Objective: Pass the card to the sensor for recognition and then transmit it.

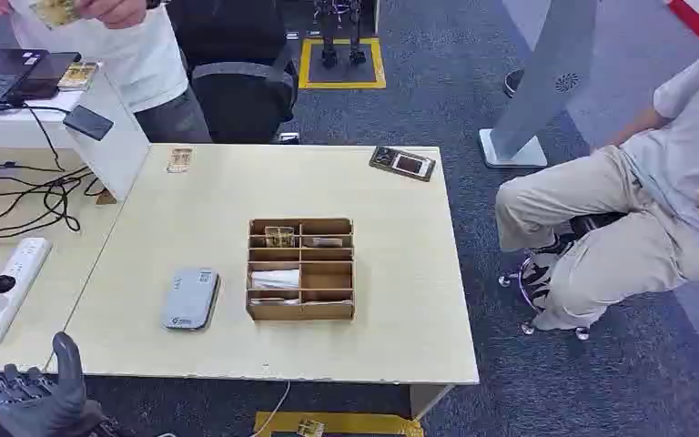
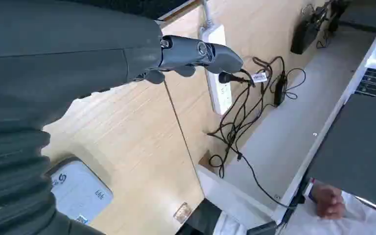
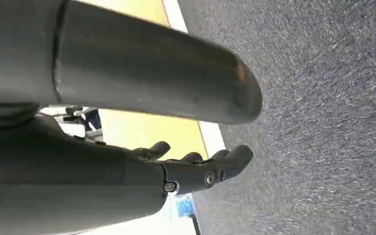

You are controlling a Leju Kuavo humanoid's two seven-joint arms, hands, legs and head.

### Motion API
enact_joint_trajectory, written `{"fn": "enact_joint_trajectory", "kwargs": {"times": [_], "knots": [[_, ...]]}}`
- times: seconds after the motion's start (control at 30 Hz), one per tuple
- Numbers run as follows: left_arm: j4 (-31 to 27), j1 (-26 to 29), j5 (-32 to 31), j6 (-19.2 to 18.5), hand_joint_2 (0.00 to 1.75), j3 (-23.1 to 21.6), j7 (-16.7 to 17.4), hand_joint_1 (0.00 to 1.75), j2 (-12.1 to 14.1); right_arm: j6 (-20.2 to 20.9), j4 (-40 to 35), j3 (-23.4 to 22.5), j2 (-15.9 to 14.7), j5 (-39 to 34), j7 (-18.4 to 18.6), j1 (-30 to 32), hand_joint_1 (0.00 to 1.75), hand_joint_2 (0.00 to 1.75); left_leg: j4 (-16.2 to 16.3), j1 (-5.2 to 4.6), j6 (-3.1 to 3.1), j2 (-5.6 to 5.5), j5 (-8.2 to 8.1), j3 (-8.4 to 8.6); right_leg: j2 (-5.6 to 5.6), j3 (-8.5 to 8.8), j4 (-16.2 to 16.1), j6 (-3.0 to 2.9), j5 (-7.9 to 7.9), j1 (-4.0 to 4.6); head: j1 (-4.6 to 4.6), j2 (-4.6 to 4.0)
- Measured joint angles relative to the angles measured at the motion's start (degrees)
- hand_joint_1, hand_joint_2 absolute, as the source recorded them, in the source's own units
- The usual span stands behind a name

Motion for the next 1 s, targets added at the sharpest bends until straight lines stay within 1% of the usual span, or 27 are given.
{"fn": "enact_joint_trajectory", "kwargs": {"times": [0.57,0.9,1.0], "knots": [[0.0,0.0,0.3,0.1,1.75,0.0,0.0,0.0,0.0,0.0,-0.4,-0.3,0.4,0.0,0.0,-0.3,0.0,0.0,0.0,0.0,0.0,0.0,0.0,0.0,0.0,0.01,0.0,0.0,0.0,0.0,0.0,0.0],[-1.3,0.3,0.8,0.6,1.75,0.0,-0.6,0.0,0.0,-0.2,-0.6,-2.3,0.6,0.0,0.0,0.0,0.0,0.0,0.0,0.0,0.0,-0.06,0.0,0.0,-0.06,0.04,0.0,0.0,0.0,0.0,0.02,0.0],[-1.5,0.3,0.8,0.6,1.75,0.0,-0.6,0.0,0.0,0.5,-0.6,-2.6,0.9,0.0,0.0,0.4,0.0,0.0,0.0,0.0,0.0,-0.06,0.0,0.0,-0.06,0.04,0.0,0.0,0.0,0.0,0.02,0.0]]}}
